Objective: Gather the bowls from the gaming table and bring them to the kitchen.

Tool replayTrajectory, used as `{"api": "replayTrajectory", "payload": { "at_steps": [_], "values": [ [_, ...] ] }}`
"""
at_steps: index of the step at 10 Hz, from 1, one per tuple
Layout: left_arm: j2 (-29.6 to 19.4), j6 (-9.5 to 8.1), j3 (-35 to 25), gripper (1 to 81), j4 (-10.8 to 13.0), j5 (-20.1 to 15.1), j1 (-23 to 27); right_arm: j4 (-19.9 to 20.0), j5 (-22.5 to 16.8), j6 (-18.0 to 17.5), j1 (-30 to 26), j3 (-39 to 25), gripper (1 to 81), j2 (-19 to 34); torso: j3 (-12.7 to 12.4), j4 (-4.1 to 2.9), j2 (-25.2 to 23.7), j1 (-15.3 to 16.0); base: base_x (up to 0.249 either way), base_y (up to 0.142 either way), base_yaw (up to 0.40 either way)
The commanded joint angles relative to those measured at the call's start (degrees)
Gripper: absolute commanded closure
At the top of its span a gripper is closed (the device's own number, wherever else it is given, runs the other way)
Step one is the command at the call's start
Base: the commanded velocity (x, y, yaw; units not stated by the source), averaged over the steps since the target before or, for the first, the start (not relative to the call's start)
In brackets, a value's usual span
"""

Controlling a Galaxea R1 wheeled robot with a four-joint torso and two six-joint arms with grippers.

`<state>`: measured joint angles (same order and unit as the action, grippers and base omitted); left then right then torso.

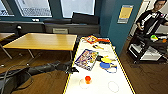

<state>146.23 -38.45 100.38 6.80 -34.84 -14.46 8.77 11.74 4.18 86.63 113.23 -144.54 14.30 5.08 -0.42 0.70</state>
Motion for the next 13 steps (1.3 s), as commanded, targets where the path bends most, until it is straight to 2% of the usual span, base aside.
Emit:
{"api": "replayTrajectory", "payload": {
  "at_steps": [1, 2, 4, 6, 8, 12, 13],
  "values": [
    [2.9, -0.13, -2.2, 1.0, 3.7, -2.9, 8.9, -0.6, -4.6, -0.1, -1.8, 0.0, 81.1, 1.4, 0.0, 0.00, 0.0, 0.0, 0.000, 0.000, 0.000],
    [4.0, -0.31, -2.6, 1.0, 4.4, -3.0, 8.7, -0.7, -4.6, -0.1, -1.8, 0.0, 81.1, 1.4, 0.0, 0.00, 0.0, 0.0, 0.000, 0.000, 0.000],
    [6.0, -3.83, 1.3, 1.0, 4.6, -3.0, 8.6, -0.8, -4.6, -0.1, -1.9, -0.2, 81.1, 1.4, 0.0, 0.00, 0.0, 0.0, 0.000, 0.000, 0.000],
    [9.3, -4.17, 3.4, 1.0, 5.9, -3.2, 8.7, -0.8, -4.7, -0.2, -2.0, -0.3, 81.1, 1.3, 0.0, 0.00, 0.0, 0.0, 0.000, 0.000, 0.000],
    [12.9, -5.05, 7.3, 1.0, 6.2, -3.9, 8.4, -0.6, -5.8, -0.2, -2.6, -0.2, 81.1, 1.2, 0.0, 0.00, 0.0, 0.0, 0.000, 0.000, 0.000],
    [16.4, -5.50, 12.9, 1.0, 6.4, -4.0, 7.6, -0.6, -7.4, -0.3, -3.7, 0.0, 81.1, 0.9, 0.0, 0.00, 0.0, 0.0, 0.000, 0.000, 0.000],
    [17.8, -5.58, 14.7, 1.0, 7.2, -4.2, 7.1, -0.6, -8.2, -0.3, -3.9, 0.1, 81.1, 0.6, 0.0, 0.00, 0.0, 0.0, 0.000, 0.000, 0.000]
  ]
}}
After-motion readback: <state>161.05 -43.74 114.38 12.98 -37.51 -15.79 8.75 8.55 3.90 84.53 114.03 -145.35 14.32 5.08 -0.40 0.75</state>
